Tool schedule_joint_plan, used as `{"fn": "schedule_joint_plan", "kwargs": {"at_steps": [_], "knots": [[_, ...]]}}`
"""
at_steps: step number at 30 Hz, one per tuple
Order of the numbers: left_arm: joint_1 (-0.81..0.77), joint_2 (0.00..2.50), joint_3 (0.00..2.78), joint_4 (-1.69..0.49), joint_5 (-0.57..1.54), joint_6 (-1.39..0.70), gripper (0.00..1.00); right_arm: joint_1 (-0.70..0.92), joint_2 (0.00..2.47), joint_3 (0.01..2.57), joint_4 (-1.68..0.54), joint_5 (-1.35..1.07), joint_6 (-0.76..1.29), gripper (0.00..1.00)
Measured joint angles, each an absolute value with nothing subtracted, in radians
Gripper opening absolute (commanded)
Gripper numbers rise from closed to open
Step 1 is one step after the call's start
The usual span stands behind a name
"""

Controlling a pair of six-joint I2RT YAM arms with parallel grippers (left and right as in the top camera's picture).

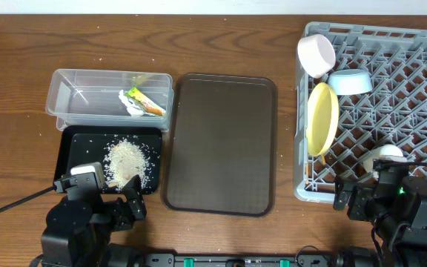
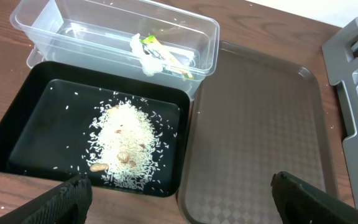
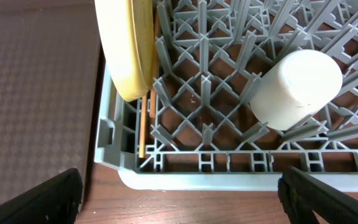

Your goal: Sort waste into correct bins and load items into the dishwasher rack

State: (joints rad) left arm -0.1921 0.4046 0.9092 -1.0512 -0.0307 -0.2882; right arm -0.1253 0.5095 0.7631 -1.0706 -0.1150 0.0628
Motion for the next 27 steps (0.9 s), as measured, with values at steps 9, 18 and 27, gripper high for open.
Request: {"fn": "schedule_joint_plan", "kwargs": {"at_steps": [9, 18, 27], "knots": [[-0.192, 0.405, 0.909, -1.051, -0.031, -0.288, 0.95, -0.057, 0.423, 0.760, -1.070, -0.110, 0.063, 0.99], [-0.192, 0.405, 0.907, -1.051, -0.033, -0.288, 0.95, -0.003, 0.119, 0.645, -0.810, -0.105, 0.050, 0.99], [-0.192, 0.405, 0.907, -1.051, -0.033, -0.288, 0.95, 0.001, 0.015, 0.325, -0.321, -0.104, 0.032, 0.99]]}}
